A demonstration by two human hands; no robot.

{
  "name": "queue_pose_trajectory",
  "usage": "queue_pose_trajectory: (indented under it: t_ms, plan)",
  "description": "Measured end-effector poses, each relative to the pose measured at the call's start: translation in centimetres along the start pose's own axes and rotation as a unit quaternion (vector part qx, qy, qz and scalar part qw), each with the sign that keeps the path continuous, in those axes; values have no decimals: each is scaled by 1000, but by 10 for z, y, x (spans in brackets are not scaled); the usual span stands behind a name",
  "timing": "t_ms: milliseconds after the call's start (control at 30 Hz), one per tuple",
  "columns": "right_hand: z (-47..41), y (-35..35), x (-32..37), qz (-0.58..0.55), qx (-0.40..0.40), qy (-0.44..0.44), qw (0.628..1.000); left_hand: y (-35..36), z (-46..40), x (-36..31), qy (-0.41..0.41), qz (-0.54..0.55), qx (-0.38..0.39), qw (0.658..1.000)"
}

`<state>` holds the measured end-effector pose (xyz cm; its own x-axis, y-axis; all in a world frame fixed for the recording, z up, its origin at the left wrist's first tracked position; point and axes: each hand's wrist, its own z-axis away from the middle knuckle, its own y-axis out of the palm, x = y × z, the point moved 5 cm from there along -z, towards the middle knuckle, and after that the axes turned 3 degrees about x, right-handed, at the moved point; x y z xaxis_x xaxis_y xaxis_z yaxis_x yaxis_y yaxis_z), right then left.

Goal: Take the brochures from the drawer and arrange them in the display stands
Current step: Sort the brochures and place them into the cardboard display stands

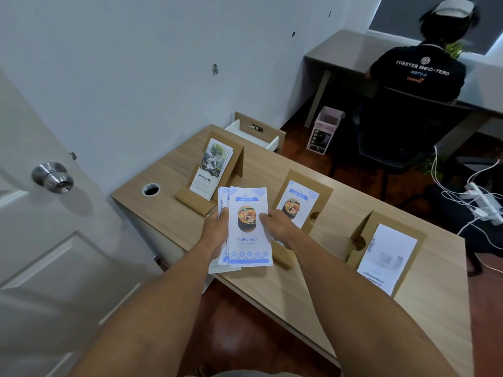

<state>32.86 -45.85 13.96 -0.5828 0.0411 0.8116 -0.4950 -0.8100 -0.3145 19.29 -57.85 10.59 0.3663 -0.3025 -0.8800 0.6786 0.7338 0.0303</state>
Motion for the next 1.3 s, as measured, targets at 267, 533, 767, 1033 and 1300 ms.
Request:
queue_pose_trajectory:
  t_ms: [267,533,767,1033,1300]
  plan:
    - [-5,-2,-5,23,-2,11,1000,4,-2,4,-11,17,11,1000]
    - [-1,-16,-11,114,38,33,992,5,-1,5,-13,-7,5,1000]
    - [-7,-55,-23,31,-81,19,996,-1,-4,8,-2,-27,-20,999]
    - [-20,-105,-36,-94,-216,-48,971,-17,-6,18,-4,-57,-63,996]
    - [-38,-93,-79,-101,-198,-21,975,-7,-12,34,-11,-69,-64,996]
